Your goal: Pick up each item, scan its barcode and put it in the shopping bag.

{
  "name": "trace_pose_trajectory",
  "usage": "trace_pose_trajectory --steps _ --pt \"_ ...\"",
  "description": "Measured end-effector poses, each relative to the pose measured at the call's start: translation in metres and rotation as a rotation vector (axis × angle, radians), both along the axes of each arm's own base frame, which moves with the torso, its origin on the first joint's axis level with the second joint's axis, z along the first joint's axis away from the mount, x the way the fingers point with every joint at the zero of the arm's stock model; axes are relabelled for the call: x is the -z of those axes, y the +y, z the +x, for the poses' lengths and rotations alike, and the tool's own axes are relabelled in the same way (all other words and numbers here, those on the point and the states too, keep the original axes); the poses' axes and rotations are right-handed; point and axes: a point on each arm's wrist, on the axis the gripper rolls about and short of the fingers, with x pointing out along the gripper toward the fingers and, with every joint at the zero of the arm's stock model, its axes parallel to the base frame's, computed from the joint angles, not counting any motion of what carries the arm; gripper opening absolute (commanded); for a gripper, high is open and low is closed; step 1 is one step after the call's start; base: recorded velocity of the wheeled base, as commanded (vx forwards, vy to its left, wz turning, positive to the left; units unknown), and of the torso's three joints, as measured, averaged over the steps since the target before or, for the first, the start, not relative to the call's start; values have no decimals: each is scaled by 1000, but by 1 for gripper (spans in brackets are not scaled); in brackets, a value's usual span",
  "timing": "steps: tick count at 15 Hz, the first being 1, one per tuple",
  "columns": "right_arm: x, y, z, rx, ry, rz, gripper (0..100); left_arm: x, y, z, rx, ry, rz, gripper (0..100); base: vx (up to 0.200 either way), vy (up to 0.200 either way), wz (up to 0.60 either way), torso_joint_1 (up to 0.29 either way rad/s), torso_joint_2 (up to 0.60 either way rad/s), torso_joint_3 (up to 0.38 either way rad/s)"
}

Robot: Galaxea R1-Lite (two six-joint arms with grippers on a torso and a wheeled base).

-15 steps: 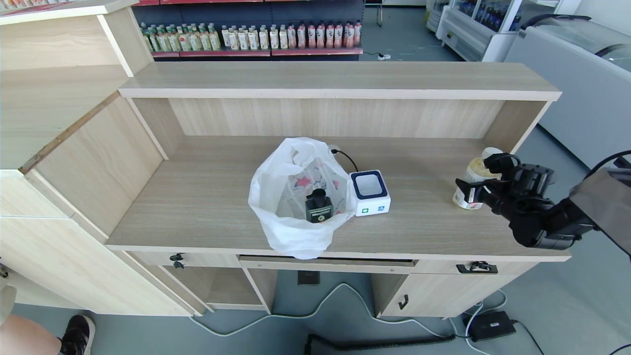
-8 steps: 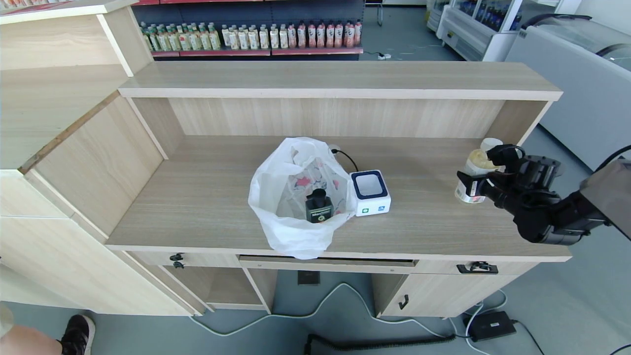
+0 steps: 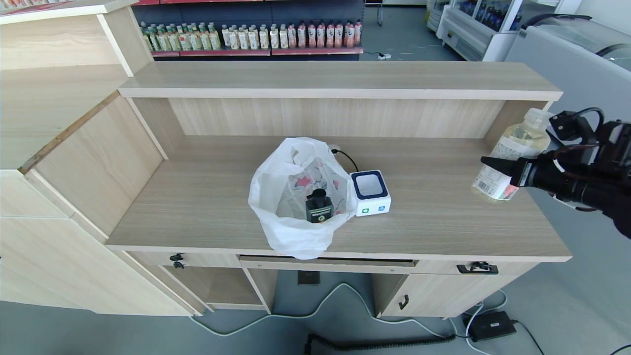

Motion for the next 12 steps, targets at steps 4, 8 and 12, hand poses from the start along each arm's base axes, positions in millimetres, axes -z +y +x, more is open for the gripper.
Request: trace_pose_trajectory --steps 4,8,12 --pt "-27 32 -91 -358 81 134 0 0 0 0 0 0 0 100 0 0 0 0 0 0" --pt "-47 70 -142 -584 94 240 0 0 0 0 0 0 0 100 0 0 0 0 0 0" --pt "-63 95 -178 -791 54 257 0 0 0 0 0 0 0 100 0 0 0 0 0 0"
